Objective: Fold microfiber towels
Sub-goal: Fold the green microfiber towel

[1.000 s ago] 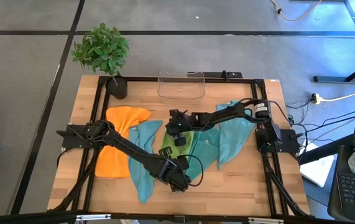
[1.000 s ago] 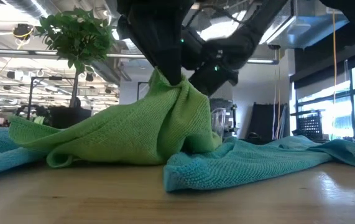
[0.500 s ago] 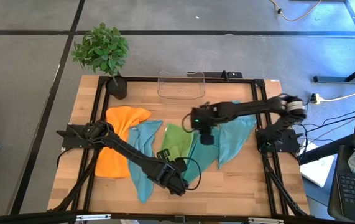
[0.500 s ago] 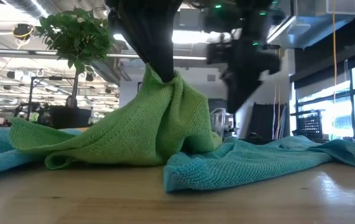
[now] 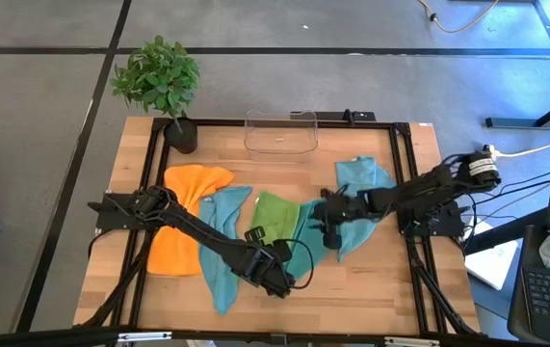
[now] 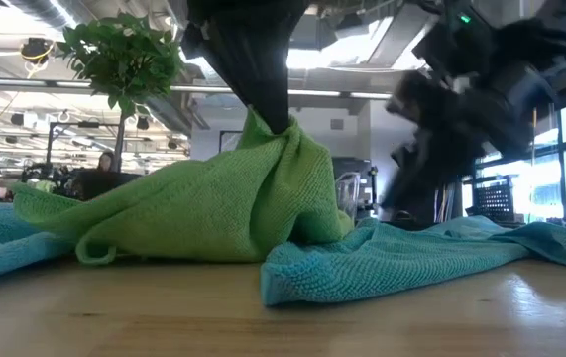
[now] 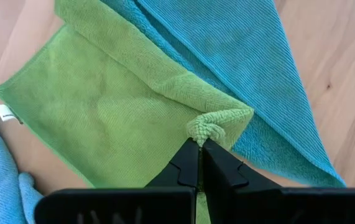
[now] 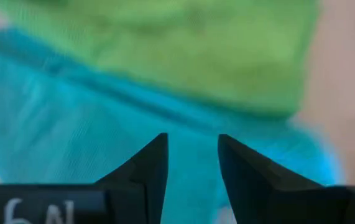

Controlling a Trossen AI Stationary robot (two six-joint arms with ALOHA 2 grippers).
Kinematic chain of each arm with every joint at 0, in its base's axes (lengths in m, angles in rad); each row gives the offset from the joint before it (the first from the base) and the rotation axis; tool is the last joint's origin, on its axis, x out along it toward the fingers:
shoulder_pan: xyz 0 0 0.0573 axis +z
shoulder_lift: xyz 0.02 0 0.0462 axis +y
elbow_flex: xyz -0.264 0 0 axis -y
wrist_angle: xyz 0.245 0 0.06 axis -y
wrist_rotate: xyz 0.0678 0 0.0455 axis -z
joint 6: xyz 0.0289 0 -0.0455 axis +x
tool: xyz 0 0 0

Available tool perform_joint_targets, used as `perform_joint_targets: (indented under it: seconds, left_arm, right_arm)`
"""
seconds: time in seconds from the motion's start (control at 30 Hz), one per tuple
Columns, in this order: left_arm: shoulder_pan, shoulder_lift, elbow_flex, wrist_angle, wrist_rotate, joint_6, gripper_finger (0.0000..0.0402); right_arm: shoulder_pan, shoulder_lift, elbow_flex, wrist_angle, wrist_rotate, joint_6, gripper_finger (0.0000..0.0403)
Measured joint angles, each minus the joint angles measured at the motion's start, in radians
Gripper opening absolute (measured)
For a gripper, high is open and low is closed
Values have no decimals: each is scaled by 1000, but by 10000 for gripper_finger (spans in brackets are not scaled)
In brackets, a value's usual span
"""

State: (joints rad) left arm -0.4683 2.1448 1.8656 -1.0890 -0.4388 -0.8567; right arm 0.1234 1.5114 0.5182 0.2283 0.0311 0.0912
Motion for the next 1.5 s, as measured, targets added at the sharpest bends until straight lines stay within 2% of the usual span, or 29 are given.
perform_joint_targets:
  seconds: [0.2,0.47,0.6,0.73,0.83,0.97,1.17,1.5]
  left_arm:
    - [3,0,0,-1,1,3,4]
    - [2,0,0,-1,2,3,2]
    - [4,0,0,-5,2,3,4]
    - [2,0,0,-40,2,-19,6]
    - [1,0,0,-62,1,-32,2]
    - [1,0,0,-64,-5,-32,4]
    - [1,0,0,-66,-5,-33,1]
    - [0,0,0,-67,5,-43,2]
  right_arm:
    - [50,80,0,-65,62,66,142]
    - [77,47,12,-284,30,219,142]
    - [94,-12,15,-413,-5,353,142]
    - [115,-59,63,-648,-27,461,142]
    - [163,-68,95,-794,-26,488,142]
    - [234,-68,113,-884,-37,517,142]
    - [323,-68,117,-977,-88,578,142]
    - [440,-67,115,-1047,-298,696,142]
